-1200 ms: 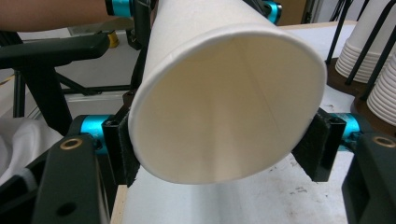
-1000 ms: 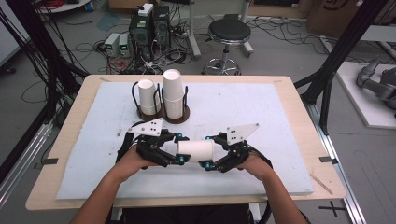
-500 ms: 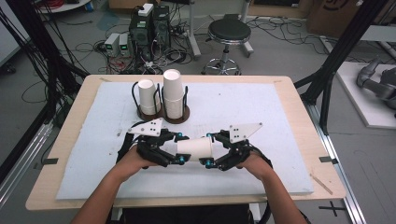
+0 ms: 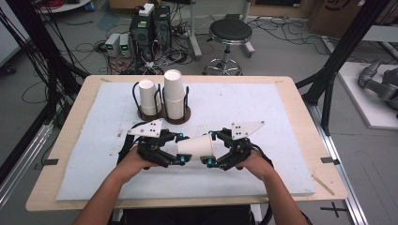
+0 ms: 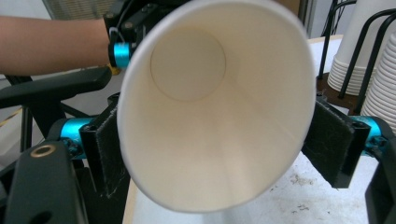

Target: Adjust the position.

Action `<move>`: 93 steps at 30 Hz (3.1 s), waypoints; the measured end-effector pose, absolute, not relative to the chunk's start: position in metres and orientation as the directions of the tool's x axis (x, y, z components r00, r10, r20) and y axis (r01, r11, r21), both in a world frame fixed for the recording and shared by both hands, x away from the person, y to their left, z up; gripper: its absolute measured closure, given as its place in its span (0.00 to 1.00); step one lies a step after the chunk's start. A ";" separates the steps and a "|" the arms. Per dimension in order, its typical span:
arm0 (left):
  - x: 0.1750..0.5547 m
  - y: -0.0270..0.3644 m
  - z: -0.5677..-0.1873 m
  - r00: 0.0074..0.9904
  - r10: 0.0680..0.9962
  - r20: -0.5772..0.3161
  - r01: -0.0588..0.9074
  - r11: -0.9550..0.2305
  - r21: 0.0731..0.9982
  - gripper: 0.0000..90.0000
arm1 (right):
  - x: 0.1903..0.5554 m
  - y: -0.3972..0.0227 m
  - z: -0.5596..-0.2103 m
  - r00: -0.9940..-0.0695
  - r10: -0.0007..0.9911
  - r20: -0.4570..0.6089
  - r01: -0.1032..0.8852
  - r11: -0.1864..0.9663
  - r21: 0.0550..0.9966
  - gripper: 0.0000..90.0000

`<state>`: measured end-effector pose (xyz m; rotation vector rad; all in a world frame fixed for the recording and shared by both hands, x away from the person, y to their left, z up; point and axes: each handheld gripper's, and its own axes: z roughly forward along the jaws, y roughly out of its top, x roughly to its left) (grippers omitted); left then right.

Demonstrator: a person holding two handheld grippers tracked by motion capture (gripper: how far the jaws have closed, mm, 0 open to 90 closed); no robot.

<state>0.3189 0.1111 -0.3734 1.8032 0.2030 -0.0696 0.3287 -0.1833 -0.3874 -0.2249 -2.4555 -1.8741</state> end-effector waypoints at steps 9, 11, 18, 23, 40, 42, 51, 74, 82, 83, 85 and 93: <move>0.319 0.106 -0.374 0.973 0.159 -0.166 0.204 -0.265 0.942 0.33 | 0.328 -0.187 -0.385 -0.994 0.081 0.078 0.096 0.260 0.961 0.33; 0.319 0.107 -0.374 0.973 0.159 -0.166 0.204 -0.267 0.942 0.33 | 0.328 -0.188 -0.385 -0.993 0.085 0.075 0.095 0.261 0.961 0.33; 0.318 0.108 -0.375 0.982 0.113 -0.150 0.176 -0.281 0.943 0.39 | 0.328 -0.188 -0.385 -0.994 0.068 0.089 0.104 0.274 0.956 0.34; 0.318 0.111 -0.374 0.983 0.111 -0.149 0.171 -0.232 0.958 0.39 | 0.329 -0.187 -0.385 -0.985 0.089 0.148 0.165 0.231 0.959 0.22; 0.315 0.100 -0.375 0.981 0.151 -0.126 0.168 -0.310 0.936 0.32 | 0.329 -0.188 -0.383 -0.992 0.071 0.106 0.119 0.220 0.968 0.34; 0.315 0.100 -0.375 0.982 0.140 -0.123 0.162 -0.311 0.937 0.38 | 0.329 -0.188 -0.383 -0.992 0.067 0.105 0.118 0.225 0.967 0.35; 0.316 0.106 -0.373 0.984 0.125 -0.130 0.156 -0.229 0.961 0.39 | 0.329 -0.188 -0.383 -0.981 0.094 0.171 0.185 0.171 0.968 0.18; 0.315 0.098 -0.379 0.977 0.162 -0.135 0.180 -0.304 0.936 0.34 | 0.331 -0.184 -0.382 -0.989 0.083 0.125 0.140 0.225 0.964 0.36; 0.315 0.102 -0.378 0.981 0.144 -0.127 0.161 -0.254 0.954 0.39 | 0.330 -0.181 -0.381 -0.981 0.110 0.157 0.175 0.179 0.968 0.19; 0.315 0.104 -0.377 0.981 0.145 -0.126 0.159 -0.242 0.957 0.39 | 0.329 -0.181 -0.381 -0.978 0.122 0.167 0.186 0.166 0.968 0.19; 0.315 0.105 -0.377 0.983 0.141 -0.121 0.151 -0.229 0.962 0.39 | 0.329 -0.180 -0.382 -0.976 0.127 0.178 0.197 0.160 0.967 0.19; 0.313 0.096 -0.382 0.977 0.170 -0.130 0.179 -0.313 0.933 0.37 | 0.329 -0.178 -0.380 -0.989 0.087 0.118 0.132 0.175 0.976 0.33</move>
